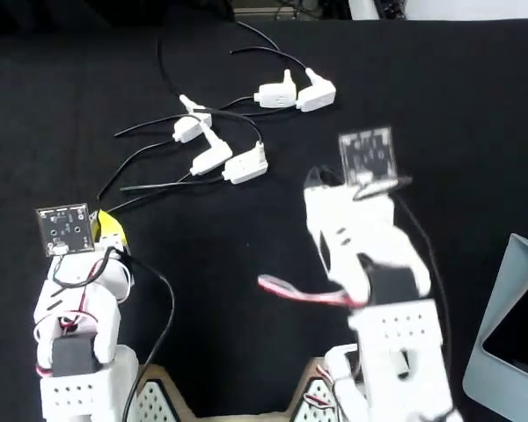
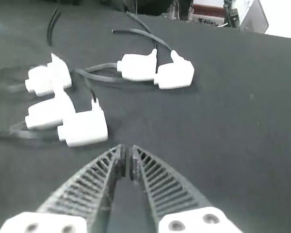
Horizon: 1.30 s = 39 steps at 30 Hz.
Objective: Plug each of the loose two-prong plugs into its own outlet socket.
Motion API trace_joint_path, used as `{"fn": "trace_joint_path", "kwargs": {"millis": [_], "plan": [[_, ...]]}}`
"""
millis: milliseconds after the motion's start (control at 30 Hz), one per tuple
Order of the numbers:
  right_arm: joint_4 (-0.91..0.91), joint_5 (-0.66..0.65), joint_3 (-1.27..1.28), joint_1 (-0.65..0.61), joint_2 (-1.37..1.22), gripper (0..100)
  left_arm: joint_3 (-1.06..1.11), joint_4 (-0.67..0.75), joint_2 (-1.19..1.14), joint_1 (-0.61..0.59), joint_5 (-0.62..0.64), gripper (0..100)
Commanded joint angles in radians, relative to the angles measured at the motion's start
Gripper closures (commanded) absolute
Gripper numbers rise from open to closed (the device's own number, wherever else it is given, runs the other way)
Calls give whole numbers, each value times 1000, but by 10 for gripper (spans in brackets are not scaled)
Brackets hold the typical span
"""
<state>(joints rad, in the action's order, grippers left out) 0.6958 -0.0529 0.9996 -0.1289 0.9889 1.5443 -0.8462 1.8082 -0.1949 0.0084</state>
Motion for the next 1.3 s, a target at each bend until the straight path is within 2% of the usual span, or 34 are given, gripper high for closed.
{"fn": "trace_joint_path", "kwargs": {"millis": [0,267,500,700,1267], "plan": [[-78,41,-191,20,-232,982,22,2,9,5,-9,970],[-104,100,-611,44,-754,982,51,-2,9,-56,-9,970],[-63,106,-662,38,-811,985,74,3,11,-54,-9,970],[107,104,-527,38,-585,983,147,6,12,-54,-9,970],[118,101,380,43,441,983,156,-6,8,-61,-3,970]]}}
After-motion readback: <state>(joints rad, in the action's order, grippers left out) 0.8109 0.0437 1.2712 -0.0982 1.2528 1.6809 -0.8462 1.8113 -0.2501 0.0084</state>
